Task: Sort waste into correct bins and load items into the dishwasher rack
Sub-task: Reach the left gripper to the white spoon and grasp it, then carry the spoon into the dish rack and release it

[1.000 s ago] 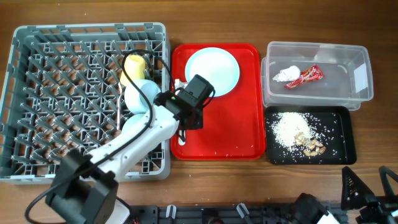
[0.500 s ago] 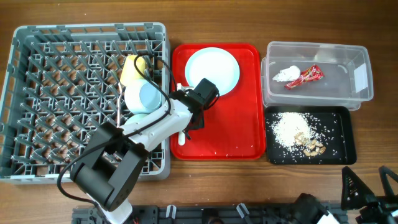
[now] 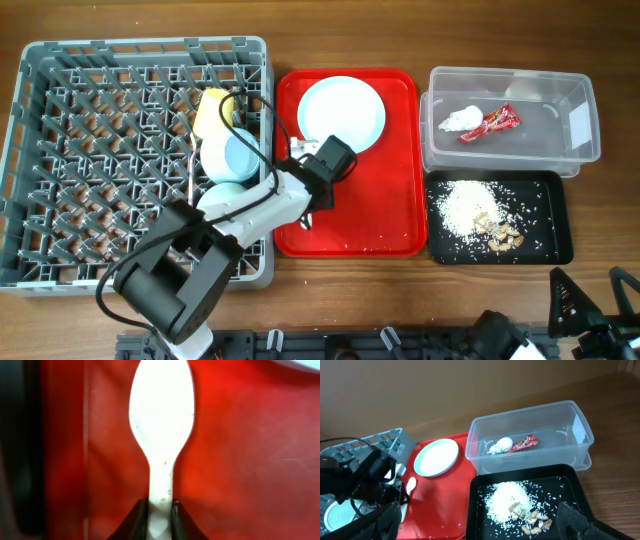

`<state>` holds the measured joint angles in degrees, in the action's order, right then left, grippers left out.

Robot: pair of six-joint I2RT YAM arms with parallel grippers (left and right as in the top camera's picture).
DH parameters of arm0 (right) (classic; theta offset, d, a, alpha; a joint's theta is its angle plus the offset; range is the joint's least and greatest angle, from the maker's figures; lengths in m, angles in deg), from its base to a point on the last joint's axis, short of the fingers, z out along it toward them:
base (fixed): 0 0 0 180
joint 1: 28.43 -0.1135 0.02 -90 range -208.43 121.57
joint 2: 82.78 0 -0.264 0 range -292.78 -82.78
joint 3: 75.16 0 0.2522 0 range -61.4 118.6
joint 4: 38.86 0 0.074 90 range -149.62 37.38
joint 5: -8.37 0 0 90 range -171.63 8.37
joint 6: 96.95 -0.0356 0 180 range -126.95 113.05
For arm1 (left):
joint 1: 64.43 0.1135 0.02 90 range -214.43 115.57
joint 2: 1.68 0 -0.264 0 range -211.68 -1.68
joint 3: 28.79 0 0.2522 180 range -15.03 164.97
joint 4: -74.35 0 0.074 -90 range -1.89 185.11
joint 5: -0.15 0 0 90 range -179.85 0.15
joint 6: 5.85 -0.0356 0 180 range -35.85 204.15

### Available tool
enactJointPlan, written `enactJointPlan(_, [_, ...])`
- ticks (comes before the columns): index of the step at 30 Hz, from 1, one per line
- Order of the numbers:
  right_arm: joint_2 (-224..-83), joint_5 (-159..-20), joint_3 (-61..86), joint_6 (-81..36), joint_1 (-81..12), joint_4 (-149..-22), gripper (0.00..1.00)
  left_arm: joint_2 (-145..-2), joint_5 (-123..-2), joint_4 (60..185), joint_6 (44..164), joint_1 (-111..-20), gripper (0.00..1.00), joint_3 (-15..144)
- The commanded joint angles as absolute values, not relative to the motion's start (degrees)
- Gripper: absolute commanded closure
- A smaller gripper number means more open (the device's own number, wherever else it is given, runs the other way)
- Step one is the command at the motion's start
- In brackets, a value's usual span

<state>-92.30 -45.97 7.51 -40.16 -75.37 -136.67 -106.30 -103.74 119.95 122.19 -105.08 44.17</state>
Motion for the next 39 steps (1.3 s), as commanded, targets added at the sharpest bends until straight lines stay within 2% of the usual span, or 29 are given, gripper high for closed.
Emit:
enactJointPlan(1, [-91.6,-45.2,7.5,-40.6,-75.3,-136.7,0.00,-105.9,-103.0,121.4,121.9,-106.2,0.96,44.4])
enactJointPlan(5, [-91.6,-45.2,7.5,-40.6,-75.3,-136.7,0.00,-100.1,-105.9,128.9,121.9,-106.2,0.96,50.2])
enactJointPlan(10, [-91.6,-45.2,7.5,-40.6,-75.3,-136.7,0.00,-88.9,-121.0,142.8,121.5,-105.6,0.96,56.6])
enactJointPlan(14, [-91.6,-45.2,7.5,-40.6,-75.3,-136.7,0.00,-79.6,-129.5,148.1,115.5,-102.4,0.96,56.8])
enactJointPlan(18, [-91.6,-45.2,7.5,-40.6,-75.3,-136.7,0.00,-75.0,-130.1,148.1,107.6,-95.3,0.96,56.8])
enactJointPlan(21, [-91.6,-45.2,7.5,-40.6,-75.3,-136.7,0.00,-75.5,-129.8,146.9,105.9,-88.9,0.96,56.6])
enactJointPlan(25, [-91.6,-45.2,7.5,-40.6,-75.3,-136.7,0.00,-78.4,-126.7,137.5,100.2,-81.7,0.94,53.9])
enactJointPlan(29, [-91.6,-45.2,7.5,-40.6,-75.3,-136.7,0.00,-83.3,-123.8,133.9,91.8,-77.6,0.93,53.3])
enactJointPlan(34, [-91.6,-45.2,7.5,-40.6,-75.3,-136.7,0.00,-87.6,-123.6,132.3,88.9,-75.4,0.93,53.3])
enactJointPlan(39, [-91.6,-45.2,7.5,-40.6,-75.3,-136.7,0.00,-90.8,-116.8,132.0,84.2,-75.1,0.90,53.3])
